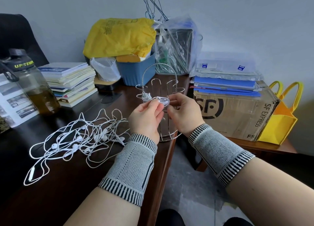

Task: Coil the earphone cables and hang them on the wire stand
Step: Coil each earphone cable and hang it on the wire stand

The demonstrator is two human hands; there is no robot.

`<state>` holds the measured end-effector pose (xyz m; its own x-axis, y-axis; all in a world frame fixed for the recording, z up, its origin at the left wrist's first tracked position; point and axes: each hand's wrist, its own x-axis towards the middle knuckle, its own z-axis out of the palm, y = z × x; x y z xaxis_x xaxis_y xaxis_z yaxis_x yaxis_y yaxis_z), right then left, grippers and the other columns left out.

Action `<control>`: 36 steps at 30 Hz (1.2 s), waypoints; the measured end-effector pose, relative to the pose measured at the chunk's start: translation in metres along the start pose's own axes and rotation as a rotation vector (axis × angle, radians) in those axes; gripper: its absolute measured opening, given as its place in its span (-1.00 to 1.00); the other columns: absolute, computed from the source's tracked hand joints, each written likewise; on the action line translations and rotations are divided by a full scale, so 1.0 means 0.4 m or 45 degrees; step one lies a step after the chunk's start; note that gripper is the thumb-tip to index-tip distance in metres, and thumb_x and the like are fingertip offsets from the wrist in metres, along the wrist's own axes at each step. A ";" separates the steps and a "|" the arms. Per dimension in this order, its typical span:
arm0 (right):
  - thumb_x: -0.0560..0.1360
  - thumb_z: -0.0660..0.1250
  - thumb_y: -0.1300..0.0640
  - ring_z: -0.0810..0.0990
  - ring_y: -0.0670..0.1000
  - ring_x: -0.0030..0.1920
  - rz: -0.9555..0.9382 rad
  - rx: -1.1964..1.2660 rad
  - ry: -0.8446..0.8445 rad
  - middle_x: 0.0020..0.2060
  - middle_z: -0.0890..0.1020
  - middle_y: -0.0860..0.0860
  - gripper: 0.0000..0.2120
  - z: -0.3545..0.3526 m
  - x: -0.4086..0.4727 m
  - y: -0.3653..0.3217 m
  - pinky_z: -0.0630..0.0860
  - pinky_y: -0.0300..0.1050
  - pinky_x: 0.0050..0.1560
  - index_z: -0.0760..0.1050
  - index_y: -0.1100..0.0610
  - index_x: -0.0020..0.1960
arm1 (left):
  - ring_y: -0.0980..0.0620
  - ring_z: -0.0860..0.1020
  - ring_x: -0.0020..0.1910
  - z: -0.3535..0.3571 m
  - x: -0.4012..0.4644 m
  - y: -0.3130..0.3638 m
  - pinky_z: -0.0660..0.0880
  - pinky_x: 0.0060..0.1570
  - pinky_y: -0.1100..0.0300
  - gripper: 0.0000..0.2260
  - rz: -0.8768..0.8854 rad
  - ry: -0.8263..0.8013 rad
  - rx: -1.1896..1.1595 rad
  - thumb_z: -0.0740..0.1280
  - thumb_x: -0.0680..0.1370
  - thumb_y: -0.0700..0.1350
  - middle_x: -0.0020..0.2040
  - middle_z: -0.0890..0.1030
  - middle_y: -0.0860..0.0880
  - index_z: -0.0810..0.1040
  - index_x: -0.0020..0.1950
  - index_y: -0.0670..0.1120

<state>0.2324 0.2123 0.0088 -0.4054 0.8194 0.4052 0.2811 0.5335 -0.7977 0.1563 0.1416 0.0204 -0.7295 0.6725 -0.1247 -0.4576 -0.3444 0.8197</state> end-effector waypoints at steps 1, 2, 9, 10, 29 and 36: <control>0.48 0.34 0.17 0.62 -0.05 -0.22 -0.002 0.006 -0.007 -0.17 0.65 -0.10 -0.87 0.000 0.002 0.004 0.61 0.01 -0.05 0.55 -0.03 -0.02 | 0.13 0.67 -0.21 0.001 0.001 -0.002 0.60 -0.18 0.30 -0.97 0.018 0.013 0.005 0.39 0.54 -0.25 -0.27 0.68 -0.01 0.58 -0.05 -0.15; 0.47 0.35 0.17 0.63 -0.04 -0.22 -0.005 0.013 -0.013 -0.18 0.66 -0.09 -0.88 0.001 0.003 0.008 0.61 0.02 -0.06 0.55 -0.03 -0.04 | 0.13 0.68 -0.21 0.002 0.001 -0.004 0.60 -0.18 0.31 -0.97 0.046 0.026 0.024 0.40 0.54 -0.24 -0.29 0.68 0.01 0.58 -0.04 -0.15; 0.46 0.36 0.17 0.64 0.01 -0.24 -0.039 0.038 -0.015 -0.22 0.65 -0.08 -0.78 0.003 0.009 0.019 0.61 0.09 -0.08 0.46 -0.16 -0.16 | 0.24 0.62 -0.35 -0.007 0.015 -0.009 0.54 -0.31 0.37 -0.91 0.282 0.074 0.324 0.40 0.53 -0.23 -0.39 0.65 0.07 0.61 -0.15 -0.07; 0.46 0.36 0.17 0.64 0.01 -0.24 -0.042 0.049 -0.016 -0.21 0.66 -0.08 -0.81 0.004 0.009 0.023 0.61 0.10 -0.07 0.49 -0.13 -0.13 | 0.24 0.61 -0.37 -0.010 0.019 -0.008 0.54 -0.31 0.35 -0.90 0.316 0.073 0.395 0.41 0.53 -0.22 -0.42 0.64 0.09 0.61 -0.16 -0.05; 0.55 0.32 0.17 0.60 -0.08 -0.35 -0.031 0.263 0.006 -0.32 0.63 -0.11 -0.87 -0.004 0.012 0.023 0.54 -0.17 -0.24 0.59 -0.01 -0.13 | -0.22 0.63 -0.25 -0.023 0.048 0.041 0.63 -0.14 -0.14 -0.82 0.496 -0.095 1.106 0.32 0.36 0.02 -0.43 0.61 -0.07 0.62 -0.34 -0.04; 0.52 0.36 0.18 0.63 -0.06 -0.35 -0.051 0.300 0.066 -0.34 0.63 -0.07 -0.81 -0.005 0.002 0.023 0.56 -0.18 -0.26 0.51 -0.01 -0.25 | 0.16 0.40 -0.57 -0.011 0.027 0.053 0.51 -0.37 0.25 -0.74 0.055 -0.057 0.777 0.36 0.52 -0.24 -0.58 0.43 0.08 0.48 -0.37 -0.13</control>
<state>0.2363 0.2185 0.0026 -0.3651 0.8114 0.4565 0.0527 0.5076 -0.8600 0.1364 0.1388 0.0339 -0.7126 0.6979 -0.0717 -0.0452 0.0564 0.9974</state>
